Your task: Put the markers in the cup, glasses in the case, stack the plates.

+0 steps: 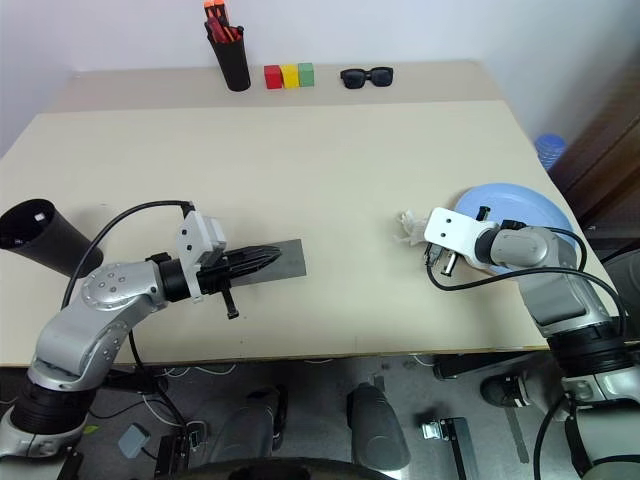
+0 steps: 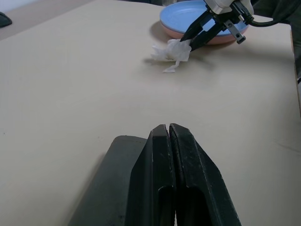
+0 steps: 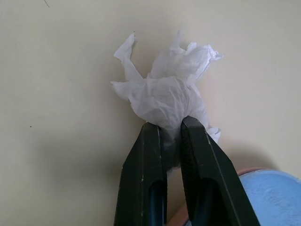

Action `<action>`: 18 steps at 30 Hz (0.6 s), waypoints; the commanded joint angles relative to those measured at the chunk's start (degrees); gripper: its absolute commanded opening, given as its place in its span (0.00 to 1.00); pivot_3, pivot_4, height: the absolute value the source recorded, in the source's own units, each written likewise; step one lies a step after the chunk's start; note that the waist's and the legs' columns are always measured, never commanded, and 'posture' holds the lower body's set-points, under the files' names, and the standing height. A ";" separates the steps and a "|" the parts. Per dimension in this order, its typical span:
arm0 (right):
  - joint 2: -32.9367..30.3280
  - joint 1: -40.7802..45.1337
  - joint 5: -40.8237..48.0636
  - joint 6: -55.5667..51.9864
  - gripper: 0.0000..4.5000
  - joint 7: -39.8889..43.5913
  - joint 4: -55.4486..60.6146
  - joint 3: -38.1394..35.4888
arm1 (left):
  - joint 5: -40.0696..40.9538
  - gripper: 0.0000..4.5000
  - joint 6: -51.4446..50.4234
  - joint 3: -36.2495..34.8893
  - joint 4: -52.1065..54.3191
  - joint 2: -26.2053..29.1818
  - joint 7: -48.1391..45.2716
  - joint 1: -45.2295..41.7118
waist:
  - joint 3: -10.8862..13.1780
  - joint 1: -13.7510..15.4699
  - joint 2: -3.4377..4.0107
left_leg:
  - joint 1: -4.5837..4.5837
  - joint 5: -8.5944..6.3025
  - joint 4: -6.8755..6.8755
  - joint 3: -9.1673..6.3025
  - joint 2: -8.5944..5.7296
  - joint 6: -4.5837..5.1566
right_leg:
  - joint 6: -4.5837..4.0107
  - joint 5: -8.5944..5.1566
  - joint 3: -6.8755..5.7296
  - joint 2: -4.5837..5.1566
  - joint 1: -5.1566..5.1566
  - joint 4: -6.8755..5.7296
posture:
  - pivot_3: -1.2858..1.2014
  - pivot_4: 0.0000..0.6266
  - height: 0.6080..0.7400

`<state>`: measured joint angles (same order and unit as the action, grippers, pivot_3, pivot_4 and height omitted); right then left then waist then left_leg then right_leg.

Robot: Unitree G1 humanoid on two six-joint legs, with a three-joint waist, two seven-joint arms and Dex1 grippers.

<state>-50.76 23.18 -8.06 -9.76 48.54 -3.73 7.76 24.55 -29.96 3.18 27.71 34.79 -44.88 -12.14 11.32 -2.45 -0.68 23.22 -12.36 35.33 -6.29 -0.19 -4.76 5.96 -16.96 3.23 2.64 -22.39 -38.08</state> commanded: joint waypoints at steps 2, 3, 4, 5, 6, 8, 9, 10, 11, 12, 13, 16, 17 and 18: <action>-1.83 1.21 2.01 -2.55 0.01 -0.08 6.35 -5.52 | 1.12 0.00 0.10 -1.25 2.08 -0.11 0.58 0.48 | 0.00 0.06 0.00 | 0.01 0.00 0.00 0.00 0.00 0.00 | 0.00 0.00 0.00 0.00 -0.01 -0.01 | 0.52 0.24 1.00; -2.63 1.15 3.42 -4.68 0.01 0.26 7.50 -8.04 | 0.81 0.00 0.17 -1.70 1.94 -0.20 1.27 1.03 | 0.00 0.09 0.00 | 0.01 0.00 0.00 0.00 0.00 0.00 | 0.00 0.00 0.00 0.00 0.00 0.00 | 0.52 0.24 1.00; -3.49 1.03 4.46 -6.55 0.01 0.44 8.30 -10.38 | 0.75 0.00 0.14 -2.29 1.89 -0.29 1.91 1.49 | 0.00 0.12 0.00 | 0.01 0.00 0.00 0.00 0.00 0.00 | 0.00 0.00 0.00 0.01 0.01 0.00 | 0.52 0.24 1.00; -4.48 0.77 5.23 -8.17 0.01 0.64 8.76 -12.43 | 1.03 0.00 -0.03 -2.97 1.94 -0.39 2.42 1.91 | 0.00 0.15 0.00 | 0.02 0.00 0.00 0.00 -0.01 0.00 | 0.00 0.00 0.00 0.02 0.00 0.00 | 0.52 0.24 1.00; -5.82 0.05 5.71 -9.27 0.01 0.74 8.38 -14.55 | 1.54 0.00 -0.39 -3.71 2.19 -0.40 2.86 2.39 | 0.00 0.26 0.01 | 0.03 0.00 0.00 0.00 -0.01 0.00 | 0.00 0.00 0.00 0.02 -0.01 0.00 | 0.52 0.24 1.00; -9.37 -3.59 5.27 -9.23 0.01 1.22 6.45 -17.78 | 1.94 0.00 -0.36 -4.94 2.65 0.05 2.97 3.96 | 0.00 0.67 0.00 | 0.03 0.00 0.00 -0.01 -0.01 0.00 | 0.00 0.00 -0.01 0.03 0.01 0.01 | 0.52 0.24 1.00; -10.80 -5.39 4.79 -8.45 0.01 1.38 5.51 -18.72 | 1.96 0.00 -0.28 -5.19 2.79 0.26 3.00 4.54 | -0.01 1.01 -0.01 | 0.04 0.00 0.00 -0.03 -0.01 0.01 | 0.00 0.00 -0.03 0.03 0.02 0.03 | 0.52 0.24 1.00; -11.79 -7.09 4.64 -7.81 0.01 1.58 4.89 -19.37 | 1.90 0.00 -0.05 -5.38 2.74 0.46 2.90 5.08 | -0.03 1.22 -0.05 | 0.03 -0.02 -0.01 -0.03 -0.01 0.02 | 0.00 0.00 -0.04 0.03 0.03 0.05 | 0.52 0.24 1.00; -12.38 -8.09 4.74 -7.24 0.01 1.66 4.40 -19.71 | 1.83 0.00 0.04 -5.38 2.74 0.51 2.92 5.31 | -0.03 1.35 -0.05 | 0.02 -0.03 -0.02 -0.01 0.00 0.06 | -0.01 -0.01 -0.04 0.02 0.04 0.06 | 0.52 0.24 1.00; -12.68 -8.67 4.93 -6.71 0.01 1.79 3.29 -19.79 | 1.84 0.00 0.18 -5.51 2.48 0.41 2.95 5.37 | -0.03 1.36 -0.05 | 0.02 -0.03 -0.01 0.00 0.00 0.06 | -0.01 -0.01 -0.03 0.03 0.03 0.06 | 0.52 0.24 1.00; -12.90 -9.05 5.09 -6.28 0.01 1.84 2.48 -19.81 | 1.85 0.00 0.28 -5.62 2.28 0.33 2.96 5.41 | -0.02 1.29 -0.03 | 0.01 -0.03 -0.01 0.01 0.00 0.06 | -0.01 -0.01 -0.03 0.03 0.04 0.06 | 0.52 0.24 1.00; -12.28 -8.06 6.07 -5.71 0.27 1.68 -0.09 -19.46 | 1.06 0.00 1.02 -5.62 1.30 -0.33 3.76 4.66 | -0.05 1.03 0.11 | -0.03 -0.03 0.02 0.11 0.00 0.06 | -0.02 -0.01 0.04 0.03 0.02 0.04 | 0.52 0.24 1.00; -12.09 -7.73 6.08 -5.22 0.38 1.43 -0.64 -19.28 | 0.80 0.00 1.36 -5.73 1.04 -0.51 4.13 4.46 | -0.05 0.98 0.11 | -0.05 -0.03 0.02 0.11 0.01 0.06 | -0.02 -0.01 0.04 0.02 0.03 0.03 | 0.52 0.24 1.00; -12.11 -7.41 6.05 -4.42 0.47 1.31 -1.58 -19.14 | 0.51 0.00 1.43 -5.46 0.97 -0.79 4.63 4.15 | -0.05 0.95 0.11 | -0.06 -0.03 0.02 0.10 0.02 0.06 | -0.02 -0.01 0.04 0.01 0.03 0.03 | 0.52 0.24 1.00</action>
<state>-62.52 14.28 -2.56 -15.70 50.40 -5.02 -10.22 25.49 -29.86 -1.25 27.80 34.20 -40.95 -7.18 11.26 -1.50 -0.56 23.16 -12.39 35.35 -6.19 -0.17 -4.70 5.94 -16.97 3.27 2.65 -22.36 -38.05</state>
